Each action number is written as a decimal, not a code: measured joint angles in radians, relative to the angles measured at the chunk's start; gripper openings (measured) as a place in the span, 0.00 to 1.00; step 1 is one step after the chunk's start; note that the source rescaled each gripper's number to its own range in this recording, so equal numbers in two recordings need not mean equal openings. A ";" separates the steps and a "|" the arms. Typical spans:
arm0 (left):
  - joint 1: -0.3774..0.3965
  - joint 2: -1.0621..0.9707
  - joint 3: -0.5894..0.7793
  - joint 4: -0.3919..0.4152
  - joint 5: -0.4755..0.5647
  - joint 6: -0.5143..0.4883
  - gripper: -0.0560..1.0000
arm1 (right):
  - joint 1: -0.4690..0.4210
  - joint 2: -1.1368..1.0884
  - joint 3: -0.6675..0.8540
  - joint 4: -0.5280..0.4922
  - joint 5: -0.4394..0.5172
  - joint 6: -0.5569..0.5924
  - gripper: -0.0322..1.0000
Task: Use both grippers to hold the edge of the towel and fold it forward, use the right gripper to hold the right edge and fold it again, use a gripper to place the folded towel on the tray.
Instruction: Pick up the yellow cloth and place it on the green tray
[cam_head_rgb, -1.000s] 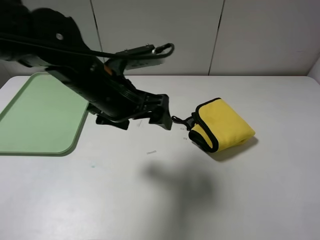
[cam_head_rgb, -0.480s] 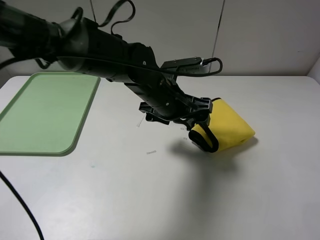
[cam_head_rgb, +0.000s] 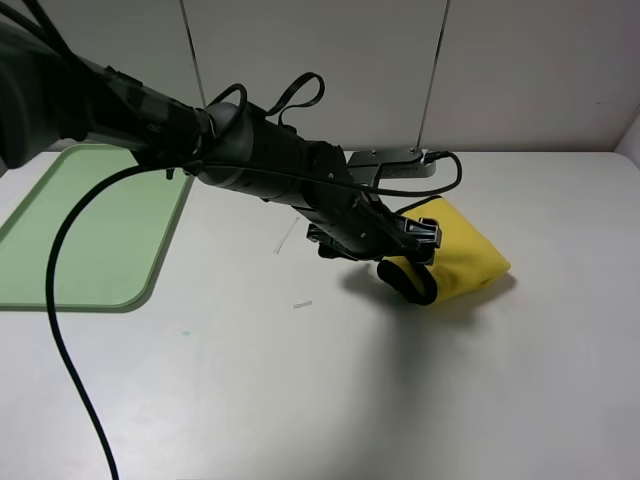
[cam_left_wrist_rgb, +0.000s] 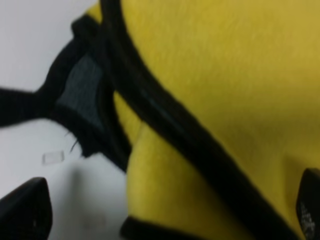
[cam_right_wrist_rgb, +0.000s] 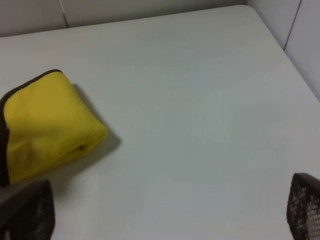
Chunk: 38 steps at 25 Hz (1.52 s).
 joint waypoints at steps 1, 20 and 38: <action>-0.002 0.003 -0.002 0.000 -0.016 0.000 0.98 | 0.000 0.000 0.000 0.000 0.000 0.000 1.00; -0.045 0.080 -0.014 -0.002 -0.136 -0.081 0.90 | 0.000 0.000 0.000 -0.001 0.000 0.000 1.00; -0.049 0.088 -0.014 -0.002 -0.119 -0.093 0.08 | 0.000 0.000 0.000 -0.001 0.000 0.000 1.00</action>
